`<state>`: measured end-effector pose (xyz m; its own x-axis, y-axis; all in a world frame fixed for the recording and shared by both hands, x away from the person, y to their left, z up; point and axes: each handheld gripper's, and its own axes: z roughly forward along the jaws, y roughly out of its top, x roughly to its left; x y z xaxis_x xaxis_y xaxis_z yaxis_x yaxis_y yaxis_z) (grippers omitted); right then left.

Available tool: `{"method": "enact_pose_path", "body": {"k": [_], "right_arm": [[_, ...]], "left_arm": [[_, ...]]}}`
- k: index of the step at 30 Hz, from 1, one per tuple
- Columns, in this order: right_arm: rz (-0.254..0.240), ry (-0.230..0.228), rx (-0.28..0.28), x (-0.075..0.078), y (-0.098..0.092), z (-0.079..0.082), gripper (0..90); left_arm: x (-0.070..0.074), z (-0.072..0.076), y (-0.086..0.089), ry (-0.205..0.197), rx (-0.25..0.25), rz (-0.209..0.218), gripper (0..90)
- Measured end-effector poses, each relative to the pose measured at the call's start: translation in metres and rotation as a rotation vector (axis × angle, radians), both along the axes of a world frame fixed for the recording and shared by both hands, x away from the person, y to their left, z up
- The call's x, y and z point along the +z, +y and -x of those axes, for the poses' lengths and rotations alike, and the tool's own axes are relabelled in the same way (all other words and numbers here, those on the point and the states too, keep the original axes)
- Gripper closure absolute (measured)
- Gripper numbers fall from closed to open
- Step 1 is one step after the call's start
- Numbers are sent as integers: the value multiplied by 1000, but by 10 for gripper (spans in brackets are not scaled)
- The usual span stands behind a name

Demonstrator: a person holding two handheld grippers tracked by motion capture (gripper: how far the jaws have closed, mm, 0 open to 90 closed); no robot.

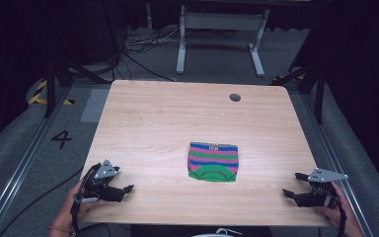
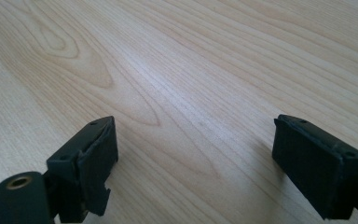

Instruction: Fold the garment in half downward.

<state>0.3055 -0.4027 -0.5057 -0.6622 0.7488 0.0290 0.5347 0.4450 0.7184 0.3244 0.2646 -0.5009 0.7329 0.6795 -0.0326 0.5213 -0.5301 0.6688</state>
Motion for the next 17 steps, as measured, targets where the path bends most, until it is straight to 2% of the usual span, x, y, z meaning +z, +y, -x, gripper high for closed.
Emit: {"method": "enact_pose_path", "body": {"k": [8,17], "right_arm": [[0,0,0,0,0,0,145],[5,4,-9,0,0,-1,115]], "left_arm": [[0,-1,0,3,1,-3,123],[0,-3,-3,15,23,-18,58]]}}
